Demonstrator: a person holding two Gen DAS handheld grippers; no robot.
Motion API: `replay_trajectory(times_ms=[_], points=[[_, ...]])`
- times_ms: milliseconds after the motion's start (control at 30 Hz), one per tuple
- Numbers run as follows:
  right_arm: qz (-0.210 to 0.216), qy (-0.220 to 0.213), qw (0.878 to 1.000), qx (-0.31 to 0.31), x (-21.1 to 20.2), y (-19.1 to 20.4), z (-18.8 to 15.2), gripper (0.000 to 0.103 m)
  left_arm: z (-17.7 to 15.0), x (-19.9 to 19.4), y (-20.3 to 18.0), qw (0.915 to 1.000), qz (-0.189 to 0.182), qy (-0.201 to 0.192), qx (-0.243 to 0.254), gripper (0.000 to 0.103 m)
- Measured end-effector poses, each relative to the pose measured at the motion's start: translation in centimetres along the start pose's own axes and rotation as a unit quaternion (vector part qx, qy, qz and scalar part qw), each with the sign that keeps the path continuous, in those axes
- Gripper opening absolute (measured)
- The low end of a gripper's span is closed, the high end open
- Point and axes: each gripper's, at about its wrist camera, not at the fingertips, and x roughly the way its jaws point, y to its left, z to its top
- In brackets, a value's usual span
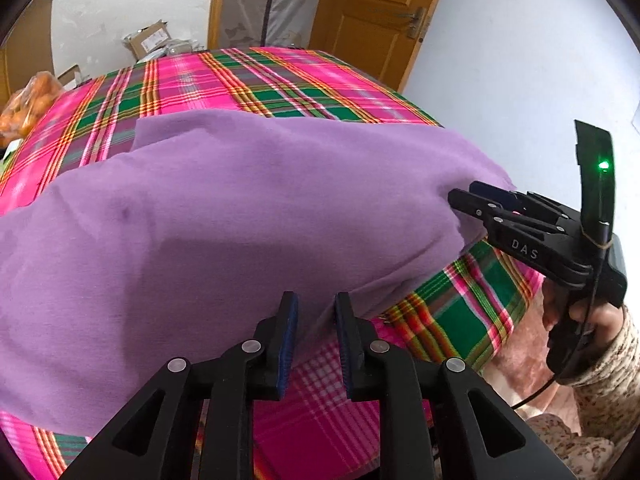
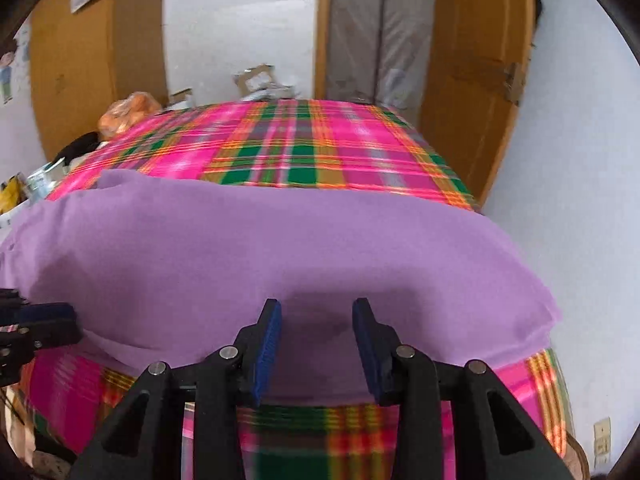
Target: Fold clothes
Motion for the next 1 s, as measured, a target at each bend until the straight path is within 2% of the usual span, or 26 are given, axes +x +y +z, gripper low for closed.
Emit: replay_trajectory(times_ms=[133, 233, 367, 467, 700, 900, 1000], points=[[0.009, 0.014, 0.999, -0.049, 0.8, 3.0, -0.2, 0.037, 0.1, -0.2, 1.1, 0.9997, 0.023, -0.002, -0.005, 0.020], [0.019, 0.009, 0.998, -0.055, 0.4, 3.8, 0.1, 0.037, 0.1, -0.3, 2.1, 0.9993, 0.034, -0.004, -0.013, 0.020], [0.046, 0.004, 0.997, -0.069, 0.1, 5.5, 0.6, 0.037, 0.1, -0.4, 3.3, 0.9991, 0.035, -0.006, -0.023, 0.020], [0.066, 0.016, 0.993, -0.093, 0.4, 7.4, 0.2, 0.037, 0.0, -0.6, 3.7, 0.9991, 0.032, -0.007, -0.027, 0.020], [0.093, 0.017, 0.989, -0.116, -0.1, 9.7, 0.3, 0.037, -0.2, -1.0, 4.8, 0.9988, 0.031, -0.011, -0.036, 0.020], [0.122, 0.030, 0.981, -0.147, 0.1, 12.5, 0.2, 0.037, -0.8, -1.9, 6.2, 0.9975, 0.047, -0.012, -0.051, 0.020], [0.136, 0.023, 0.977, -0.161, -0.2, 13.7, 0.3, 0.037, -1.1, -2.4, 7.0, 0.9966, 0.056, -0.014, -0.059, 0.020]])
